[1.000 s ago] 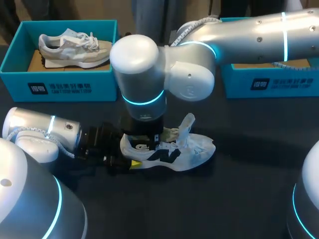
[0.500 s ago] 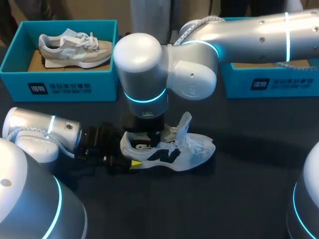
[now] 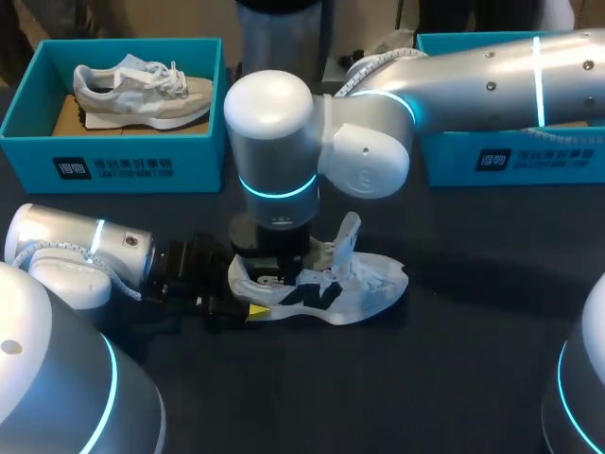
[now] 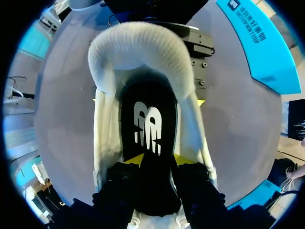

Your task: Take the shoe out of the shoebox, open the shoe tongue, remove and reinsert the insole, then place the shoe into the shoebox

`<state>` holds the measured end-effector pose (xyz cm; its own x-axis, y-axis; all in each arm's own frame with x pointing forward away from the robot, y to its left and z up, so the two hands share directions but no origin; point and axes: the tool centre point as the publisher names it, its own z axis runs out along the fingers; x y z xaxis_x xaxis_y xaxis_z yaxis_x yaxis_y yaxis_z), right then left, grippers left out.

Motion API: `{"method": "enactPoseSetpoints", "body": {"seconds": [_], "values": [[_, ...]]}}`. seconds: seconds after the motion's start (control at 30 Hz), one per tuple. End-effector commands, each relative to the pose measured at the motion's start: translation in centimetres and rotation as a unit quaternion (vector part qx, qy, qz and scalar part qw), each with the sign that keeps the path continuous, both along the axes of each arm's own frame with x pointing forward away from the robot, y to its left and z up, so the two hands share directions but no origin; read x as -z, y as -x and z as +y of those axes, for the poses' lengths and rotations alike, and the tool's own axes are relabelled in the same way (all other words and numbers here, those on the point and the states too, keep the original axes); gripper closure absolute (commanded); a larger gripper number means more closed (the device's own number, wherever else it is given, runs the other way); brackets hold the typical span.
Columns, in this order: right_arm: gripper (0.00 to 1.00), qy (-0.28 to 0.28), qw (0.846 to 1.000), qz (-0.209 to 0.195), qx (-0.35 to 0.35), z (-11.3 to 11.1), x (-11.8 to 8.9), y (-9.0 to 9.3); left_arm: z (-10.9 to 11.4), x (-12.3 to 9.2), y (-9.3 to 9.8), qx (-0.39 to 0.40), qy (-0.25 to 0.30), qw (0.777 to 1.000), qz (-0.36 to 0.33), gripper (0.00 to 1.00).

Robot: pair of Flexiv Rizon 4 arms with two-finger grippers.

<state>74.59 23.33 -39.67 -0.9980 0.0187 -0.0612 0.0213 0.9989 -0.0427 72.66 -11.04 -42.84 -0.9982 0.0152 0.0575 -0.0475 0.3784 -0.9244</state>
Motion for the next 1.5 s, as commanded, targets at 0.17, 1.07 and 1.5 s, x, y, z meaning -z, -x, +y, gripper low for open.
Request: {"method": "enactPoseSetpoints", "body": {"seconds": [0.17,1.07,1.5], "values": [[0.82,-0.006,1.0,0.022,0.002,0.7,1.9,0.5,-0.4,0.5,0.0,0.001,-0.002,1.0,0.0,1.0],[1.0,0.027,0.998,-0.029,0.04,-2.3,-4.3,1.7,-0.4,0.5,0.0,0.001,-0.002,1.0,0.0,1.0],[0.96,0.007,0.999,-0.025,0.022,-0.7,-2.3,0.7,-0.4,0.5,0.0,0.001,-0.002,1.0,0.0,1.0]]}}
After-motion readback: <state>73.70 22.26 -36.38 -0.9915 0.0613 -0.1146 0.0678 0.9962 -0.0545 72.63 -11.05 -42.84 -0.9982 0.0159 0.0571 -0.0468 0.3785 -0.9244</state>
